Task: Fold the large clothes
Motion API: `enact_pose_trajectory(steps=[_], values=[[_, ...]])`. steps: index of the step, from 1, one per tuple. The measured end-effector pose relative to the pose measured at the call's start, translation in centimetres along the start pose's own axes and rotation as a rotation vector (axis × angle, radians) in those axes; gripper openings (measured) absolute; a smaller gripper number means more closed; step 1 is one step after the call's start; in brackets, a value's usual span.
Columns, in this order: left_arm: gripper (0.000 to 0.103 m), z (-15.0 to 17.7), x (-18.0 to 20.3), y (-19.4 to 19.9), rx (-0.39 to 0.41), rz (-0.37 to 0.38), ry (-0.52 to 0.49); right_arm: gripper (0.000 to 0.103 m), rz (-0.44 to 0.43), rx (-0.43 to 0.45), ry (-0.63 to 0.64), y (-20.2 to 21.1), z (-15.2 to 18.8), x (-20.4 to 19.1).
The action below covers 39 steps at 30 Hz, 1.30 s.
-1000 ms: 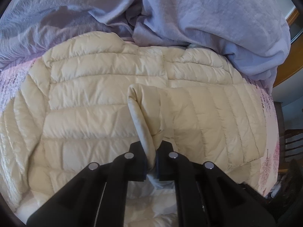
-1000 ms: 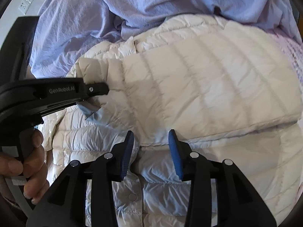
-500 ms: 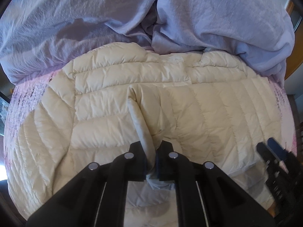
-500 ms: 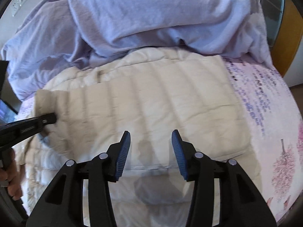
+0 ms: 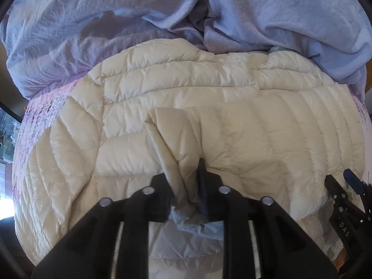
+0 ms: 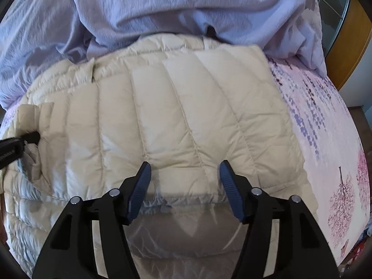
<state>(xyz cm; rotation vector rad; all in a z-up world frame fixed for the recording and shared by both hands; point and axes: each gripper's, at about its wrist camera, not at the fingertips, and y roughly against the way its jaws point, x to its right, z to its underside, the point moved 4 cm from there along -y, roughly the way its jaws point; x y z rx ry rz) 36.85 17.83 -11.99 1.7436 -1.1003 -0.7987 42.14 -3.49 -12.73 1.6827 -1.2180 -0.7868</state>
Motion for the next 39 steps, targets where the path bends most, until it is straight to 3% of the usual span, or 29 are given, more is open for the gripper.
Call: enact_pose_trajectory(steps=[6,9,18,21,28,35,39], values=[[0.045,0.3,-1.2,0.4,0.012,-0.019,0.026,0.066,0.005,-0.015,0.015,-0.9,0.3,-0.1],[0.046,0.5,-1.6,1.1,0.034,-0.021,0.037,0.067,0.007,-0.009,0.015,-1.0,0.4,-0.1],[0.052,0.9,0.8,6.0,0.212,-0.005,-0.004,0.067,0.006,-0.002,0.007,-1.3,0.2,0.0],[0.053,1.3,2.5,5.4,0.184,0.026,-0.032,0.067,0.006,-0.004,0.008,-1.1,0.3,0.0],[0.054,3.0,2.4,0.5,0.052,0.002,-0.015,0.068,0.006,-0.008,-0.001,-1.3,0.1,0.1],[0.057,3.6,2.5,-1.7,0.023,-0.003,-0.01,0.069,0.014,-0.01,-0.013,-1.4,0.1,0.1],[0.056,3.6,2.0,-0.5,0.026,0.021,0.017,0.072,0.0,-0.037,-0.016,-1.4,-0.2,0.2]])
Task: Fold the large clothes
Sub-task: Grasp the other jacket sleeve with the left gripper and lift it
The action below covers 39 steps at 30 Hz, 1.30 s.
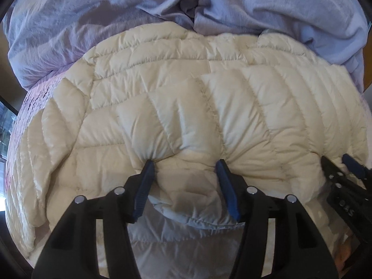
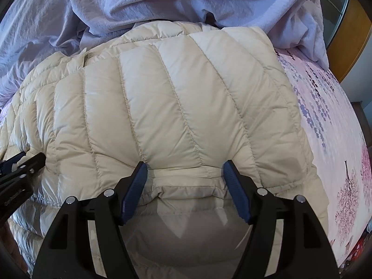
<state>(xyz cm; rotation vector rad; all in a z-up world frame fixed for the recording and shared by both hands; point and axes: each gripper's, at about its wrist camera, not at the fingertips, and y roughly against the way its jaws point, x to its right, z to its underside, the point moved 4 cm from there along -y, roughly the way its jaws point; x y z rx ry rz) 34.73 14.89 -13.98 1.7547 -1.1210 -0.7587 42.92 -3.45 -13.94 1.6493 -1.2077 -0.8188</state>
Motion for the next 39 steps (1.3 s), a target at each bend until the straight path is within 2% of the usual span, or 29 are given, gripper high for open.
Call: enact_pose_trajectory(steps=[5,9,15,25,31,37,39], values=[[0.056,1.3,-3.1,3.9,0.069,0.053,0.041,0.077,-0.019,0.003,-0.039,1.2,-0.3,0.6],[0.056,3.3,-7.6,6.6,0.104,0.024,0.1,0.077,-0.037,0.044,-0.044,2.9,-0.4,-0.1],[0.056,7.3,-17.6,8.7,0.11,-0.108,0.254,0.078,-0.045,0.1,0.095,5.1,-0.1,-4.3],[0.056,17.0,-34.8,9.8,0.005,-0.315,0.633,0.079,-0.108,0.1,0.253,6.4,2.9,-9.5],[0.056,21.5,-39.5,10.2,-0.045,-0.368,0.77,0.079,-0.124,0.1,0.28,6.9,3.7,-10.3],[0.056,24.6,-40.7,9.9,-0.066,-0.315,0.882,0.079,-0.129,0.091,0.278,6.9,4.1,-10.5],[0.05,24.6,-40.3,10.1,-0.057,-0.32,0.878,0.079,-0.129,0.091,0.279,6.9,4.2,-10.6]])
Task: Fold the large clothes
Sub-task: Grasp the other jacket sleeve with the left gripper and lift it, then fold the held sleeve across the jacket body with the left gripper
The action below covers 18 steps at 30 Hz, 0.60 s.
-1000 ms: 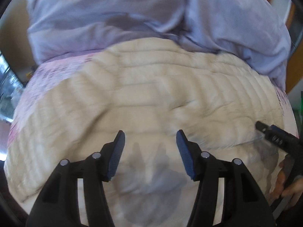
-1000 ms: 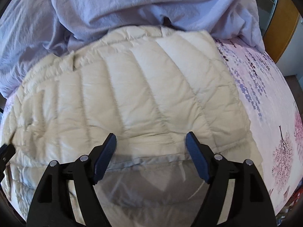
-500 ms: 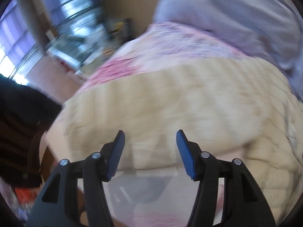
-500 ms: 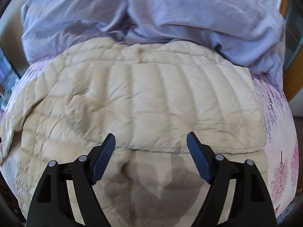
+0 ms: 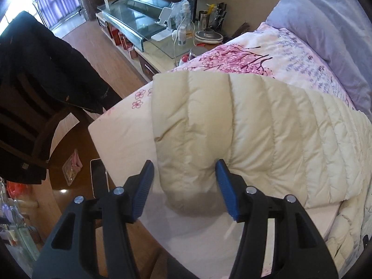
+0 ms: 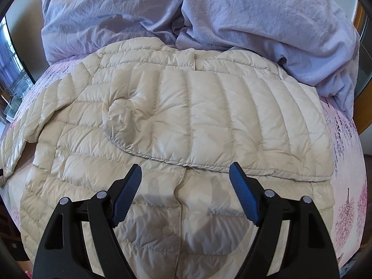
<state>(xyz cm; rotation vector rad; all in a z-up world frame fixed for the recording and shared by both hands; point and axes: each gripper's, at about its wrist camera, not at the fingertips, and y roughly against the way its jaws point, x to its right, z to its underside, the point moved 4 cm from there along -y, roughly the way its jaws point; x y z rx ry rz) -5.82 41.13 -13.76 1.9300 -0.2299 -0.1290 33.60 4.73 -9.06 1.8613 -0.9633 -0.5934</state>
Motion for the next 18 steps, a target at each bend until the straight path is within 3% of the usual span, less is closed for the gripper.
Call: enact_pose_trajectory(steps=[1,3,6,10,18], values=[[0.046,0.0,0.4,0.1,0.005,0.005,-0.01,0.079,0.0,-0.001,0.0,0.0,0.0,0.0],[0.026,0.0,1.1,0.1,0.007,0.023,-0.016,0.079,-0.001,-0.002,-0.001,0.0,0.0,0.0],[0.008,-0.2,2.0,0.3,0.008,0.05,-0.008,0.079,-0.001,-0.004,-0.009,0.0,0.1,0.2],[0.005,-0.7,3.3,1.3,0.048,0.017,-0.047,0.079,-0.001,-0.002,-0.023,0.0,0.1,0.8],[0.004,-3.6,8.8,4.7,0.139,0.081,-0.134,0.079,0.006,0.011,-0.055,0.5,-0.2,2.5]])
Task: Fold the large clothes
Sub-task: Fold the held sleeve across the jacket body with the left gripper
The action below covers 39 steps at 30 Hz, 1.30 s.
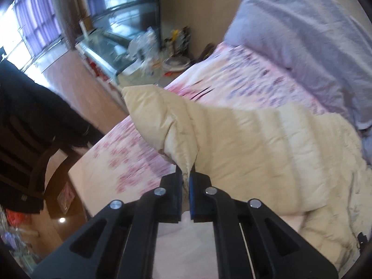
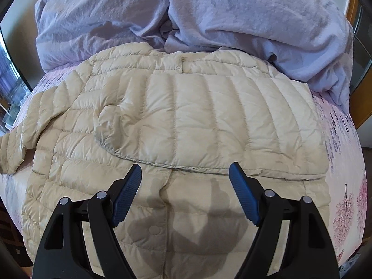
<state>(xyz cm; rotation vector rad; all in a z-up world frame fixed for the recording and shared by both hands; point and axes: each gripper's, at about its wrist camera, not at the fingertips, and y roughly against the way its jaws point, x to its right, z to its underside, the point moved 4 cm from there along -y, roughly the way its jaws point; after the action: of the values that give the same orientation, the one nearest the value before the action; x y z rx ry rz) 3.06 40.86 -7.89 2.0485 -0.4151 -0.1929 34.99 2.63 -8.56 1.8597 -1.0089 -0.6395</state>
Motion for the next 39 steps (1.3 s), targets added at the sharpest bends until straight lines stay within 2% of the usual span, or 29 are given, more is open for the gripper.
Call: enact_pose_trajectory(steps=[6,10,18,23,31,39], values=[[0.004,-2.2,7.6,2.6,0.061,0.115,-0.097,0.079,0.007,0.007,-0.034,0.3,-0.3,1.7],[0.004,-2.3,12.9,3.9,0.076,0.2,-0.163,0.079,0.012,0.009,-0.062,0.4,-0.3,3.1],[0.004,-0.1,24.0,6.4,0.053,0.405,-0.285,0.079,0.022,-0.002,-0.127,0.1,-0.1,5.9],[0.004,2.0,29.4,7.7,0.031,0.496,-0.36,0.079,0.036,-0.006,-0.159,0.0,0.2,7.3],[0.004,5.4,35.5,9.2,-0.012,0.608,-0.454,0.079,0.049,-0.007,-0.207,0.0,0.4,9.4],[0.004,9.0,39.3,10.2,-0.068,0.685,-0.531,0.079,0.052,-0.013,-0.227,-0.5,0.3,10.1]])
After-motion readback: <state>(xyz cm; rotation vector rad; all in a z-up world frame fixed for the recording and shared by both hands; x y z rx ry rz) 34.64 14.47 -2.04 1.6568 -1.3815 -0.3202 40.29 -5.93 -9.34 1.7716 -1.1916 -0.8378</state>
